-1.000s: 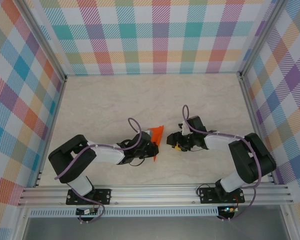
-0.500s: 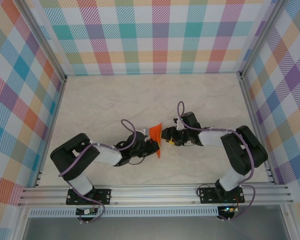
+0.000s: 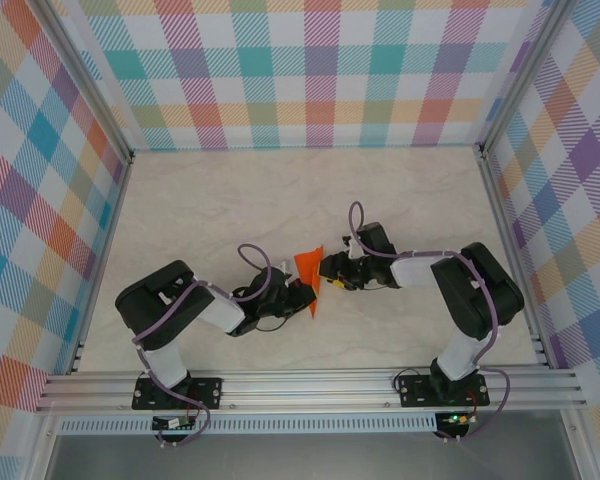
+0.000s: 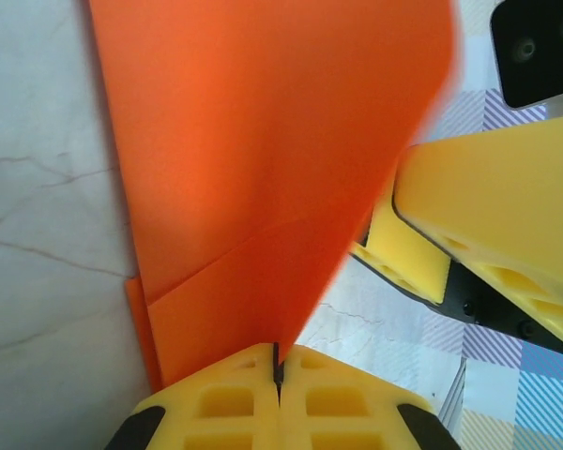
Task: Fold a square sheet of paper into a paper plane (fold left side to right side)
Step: Fold the wing for the fifth time at the center of the table.
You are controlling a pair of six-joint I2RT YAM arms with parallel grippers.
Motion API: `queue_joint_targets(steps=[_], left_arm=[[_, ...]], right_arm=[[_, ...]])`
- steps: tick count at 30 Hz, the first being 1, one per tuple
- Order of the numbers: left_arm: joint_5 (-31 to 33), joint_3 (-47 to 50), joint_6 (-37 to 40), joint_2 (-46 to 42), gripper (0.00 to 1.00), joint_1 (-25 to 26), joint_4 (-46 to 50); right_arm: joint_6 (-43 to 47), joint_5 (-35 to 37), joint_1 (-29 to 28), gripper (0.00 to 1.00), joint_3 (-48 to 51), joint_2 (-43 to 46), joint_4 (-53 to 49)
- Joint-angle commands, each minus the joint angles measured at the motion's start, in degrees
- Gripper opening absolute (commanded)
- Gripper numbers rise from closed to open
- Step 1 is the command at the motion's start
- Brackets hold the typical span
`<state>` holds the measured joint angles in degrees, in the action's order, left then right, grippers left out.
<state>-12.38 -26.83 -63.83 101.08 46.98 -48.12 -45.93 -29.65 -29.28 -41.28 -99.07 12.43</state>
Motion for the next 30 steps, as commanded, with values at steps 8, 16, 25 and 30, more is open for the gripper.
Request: queue_joint_targets(steps=[8, 16, 25, 30], left_arm=[[-0.53, 1.42, -2.34, 0.89, 0.0, -1.25, -7.17], [-0.95, 1.29, -2.62, 1.93, 0.0, -1.3, -7.96], [-0.98, 1.25, -2.64, 1.95, 0.09, -1.35, -7.76], [-1.07, 1.34, -2.26, 1.24, 0.14, -1.36, -7.27]], right_arm=[[-1.0, -0.76, -1.11, 0.44, -3.36, -3.39, 1.39], [-0.98, -0.24, -1.64, 0.43, -4.39, -5.43, 0.62], [-0.08, 0.73, -1.7, 0.41, -4.52, -5.8, -1.89], [0.22, 1.08, -1.7, 0.41, -4.58, -6.17, -2.8]])
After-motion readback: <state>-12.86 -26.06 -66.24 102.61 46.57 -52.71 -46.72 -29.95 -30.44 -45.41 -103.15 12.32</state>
